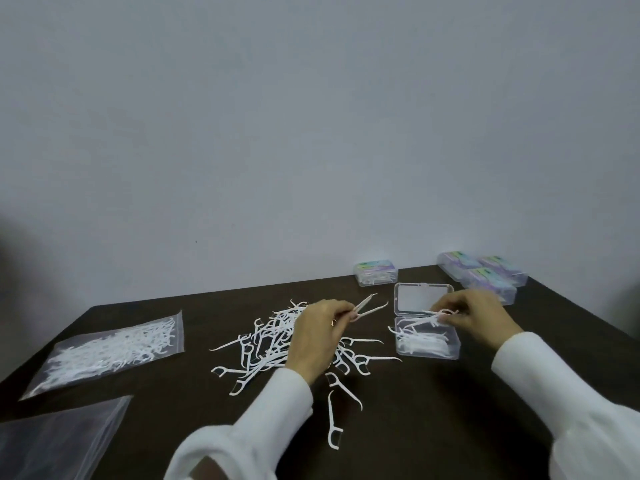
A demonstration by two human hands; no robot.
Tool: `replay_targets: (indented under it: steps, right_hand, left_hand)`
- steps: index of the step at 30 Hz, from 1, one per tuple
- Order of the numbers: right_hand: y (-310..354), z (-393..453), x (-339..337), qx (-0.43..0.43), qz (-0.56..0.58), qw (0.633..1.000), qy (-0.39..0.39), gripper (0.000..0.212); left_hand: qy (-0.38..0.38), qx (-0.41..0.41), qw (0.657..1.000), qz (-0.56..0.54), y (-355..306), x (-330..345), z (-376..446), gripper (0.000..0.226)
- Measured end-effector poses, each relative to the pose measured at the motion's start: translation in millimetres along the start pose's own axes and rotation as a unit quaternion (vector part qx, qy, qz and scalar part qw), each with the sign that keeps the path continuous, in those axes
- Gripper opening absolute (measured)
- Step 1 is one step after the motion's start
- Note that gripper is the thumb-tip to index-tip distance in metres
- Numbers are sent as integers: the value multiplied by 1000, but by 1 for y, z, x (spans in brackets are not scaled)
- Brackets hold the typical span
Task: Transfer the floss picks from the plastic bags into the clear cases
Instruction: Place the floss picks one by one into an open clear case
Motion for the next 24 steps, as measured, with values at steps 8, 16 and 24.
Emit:
replay_targets:
  steps: [8,16,24]
  right_hand:
    - [-3,9,15,-14,-39,998,54,26]
    - [-17,0,-1,-60,15,998,11,17]
    - [-41,-11,-15,-18,-7,1000,16,18]
  left_hand:
    - [29,-7,999,-12,-14,30,18,19]
    - [56,63,995,57,-32,51,31,24]
    - [123,74,984,102,-41,75,36,27]
Point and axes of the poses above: each hand's wrist, its own z-axis towards the middle knuckle, its own x-axis out of the palm, y = z × x, the point moved 1 cm from there along z, towards the middle knuckle, and after that the axes turned 7 degrees about x, right-handed, at the moved point
